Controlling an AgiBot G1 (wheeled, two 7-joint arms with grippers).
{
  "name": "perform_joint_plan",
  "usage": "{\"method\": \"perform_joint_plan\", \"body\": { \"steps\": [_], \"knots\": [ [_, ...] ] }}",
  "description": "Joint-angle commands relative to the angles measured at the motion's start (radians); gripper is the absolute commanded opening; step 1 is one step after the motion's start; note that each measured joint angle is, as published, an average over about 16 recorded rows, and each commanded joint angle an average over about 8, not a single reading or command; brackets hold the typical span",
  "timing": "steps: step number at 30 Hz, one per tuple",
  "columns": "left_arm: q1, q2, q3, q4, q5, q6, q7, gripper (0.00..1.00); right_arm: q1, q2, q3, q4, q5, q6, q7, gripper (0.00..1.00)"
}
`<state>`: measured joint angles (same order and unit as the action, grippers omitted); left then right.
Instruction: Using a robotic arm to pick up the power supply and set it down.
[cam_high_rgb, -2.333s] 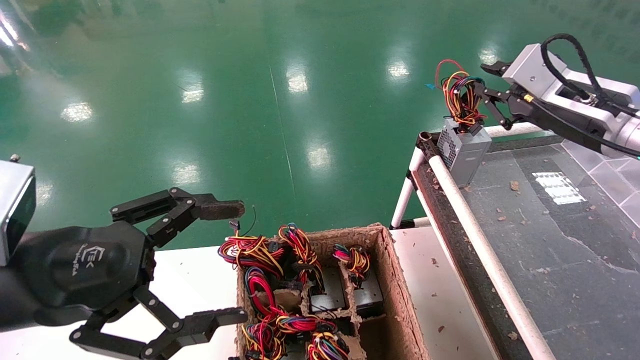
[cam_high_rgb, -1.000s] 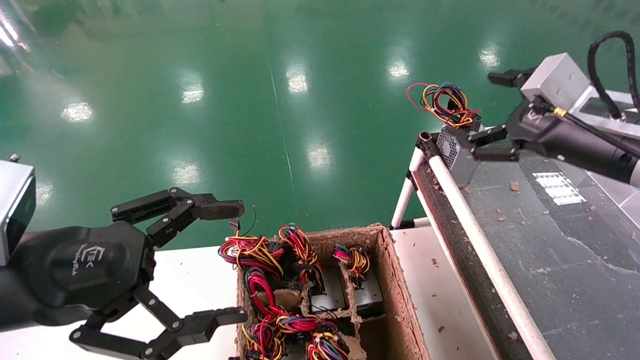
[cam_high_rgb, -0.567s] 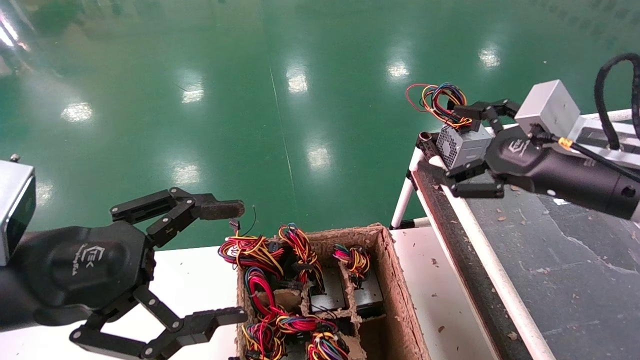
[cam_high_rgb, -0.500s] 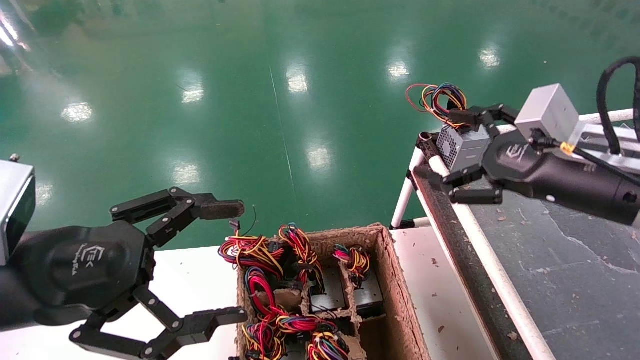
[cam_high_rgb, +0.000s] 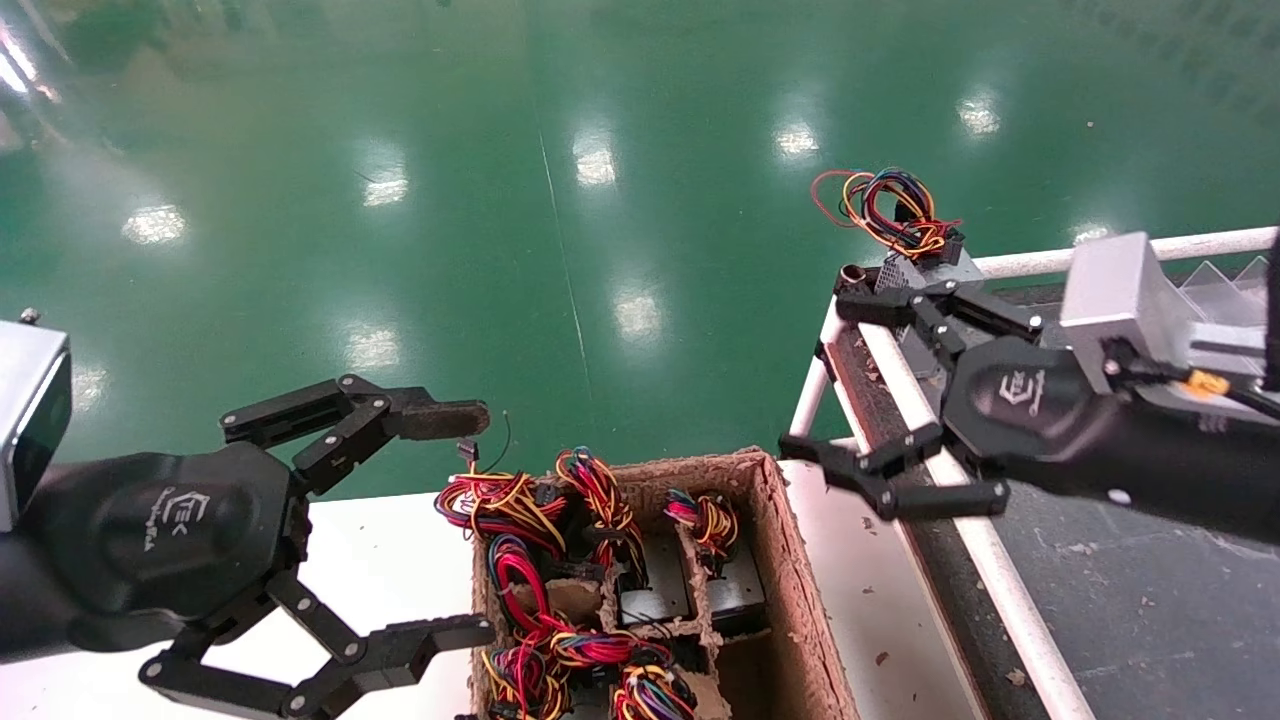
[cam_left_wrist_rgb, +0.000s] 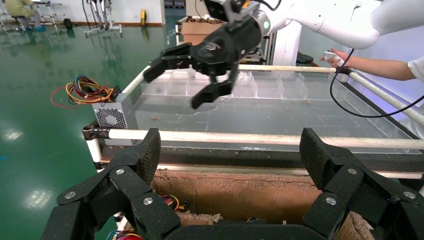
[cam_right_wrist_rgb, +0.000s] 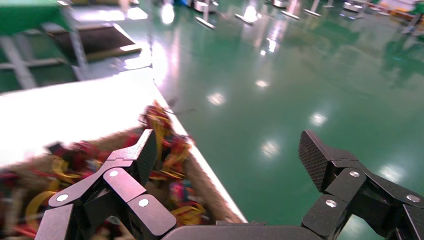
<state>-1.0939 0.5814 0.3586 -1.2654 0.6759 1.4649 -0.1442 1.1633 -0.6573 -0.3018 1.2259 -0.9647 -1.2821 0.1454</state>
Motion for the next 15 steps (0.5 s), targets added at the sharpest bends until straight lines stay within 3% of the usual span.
{"method": "perform_joint_plan", "body": {
  "steps": [1,15],
  "knots": [
    [0.000,0.000,0.000,0.000,0.000,0.000,0.000,1.00,-0.010,0.005,0.003,0.007,0.027,-0.024,0.005,1.00],
    [0.000,0.000,0.000,0.000,0.000,0.000,0.000,1.00,-0.078,0.040,0.020,0.051,0.206,-0.187,0.037,1.00]
  ]
}}
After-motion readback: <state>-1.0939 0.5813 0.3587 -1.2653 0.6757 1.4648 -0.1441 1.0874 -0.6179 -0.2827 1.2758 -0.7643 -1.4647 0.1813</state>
